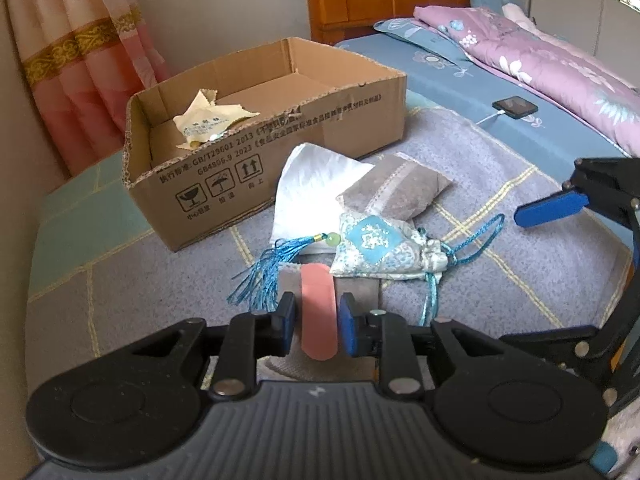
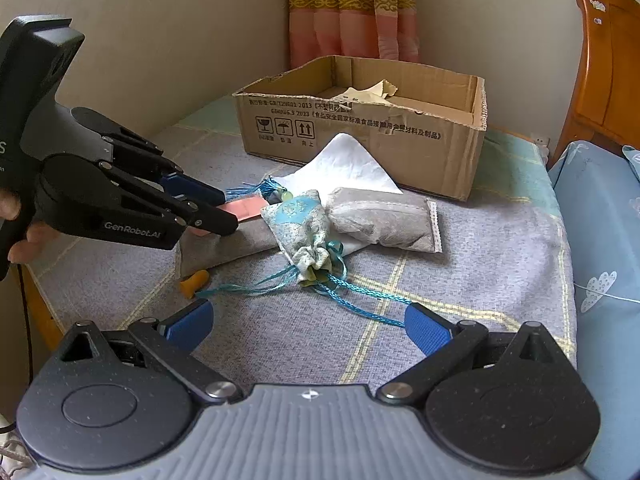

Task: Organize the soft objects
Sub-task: 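Grasp the pink nail file with the left tool and lift it, then grasp the light-blue embroidered sachet with the right tool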

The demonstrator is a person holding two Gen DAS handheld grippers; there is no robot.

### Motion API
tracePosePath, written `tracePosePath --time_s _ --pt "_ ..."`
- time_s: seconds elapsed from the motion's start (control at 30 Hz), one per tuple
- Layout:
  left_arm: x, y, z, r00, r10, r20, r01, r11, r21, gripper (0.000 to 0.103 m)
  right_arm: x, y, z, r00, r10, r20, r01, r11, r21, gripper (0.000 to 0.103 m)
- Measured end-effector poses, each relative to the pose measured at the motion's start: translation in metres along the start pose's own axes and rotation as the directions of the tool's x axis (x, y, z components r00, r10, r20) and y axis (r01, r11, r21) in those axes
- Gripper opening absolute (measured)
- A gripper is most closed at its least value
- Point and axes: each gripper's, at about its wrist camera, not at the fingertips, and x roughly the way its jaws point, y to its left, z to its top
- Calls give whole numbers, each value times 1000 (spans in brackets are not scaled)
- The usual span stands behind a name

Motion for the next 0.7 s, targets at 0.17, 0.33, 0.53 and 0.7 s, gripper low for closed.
tracePosePath --time_s 0.17,0.33,0.53,0.7 --pt "-3 -6 2 1000 12 13 -12 1000 -13 35 0 -2 -1 1000 7 5 -7 1000 12 103" --pt "8 -11 1 1000 25 -6 -25 999 -21 35 0 -4 -2 1000 10 8 -10 1000 21 103" --pt "9 -7 2 1000 21 -2 -21 998 -59 31 -1 -7 -2 1000 11 15 -12 999 31 103" --pt "6 -8 0 1000 23 2 -23 998 -57 26 -2 -10 -3 1000 14 19 -15 999 42 103"
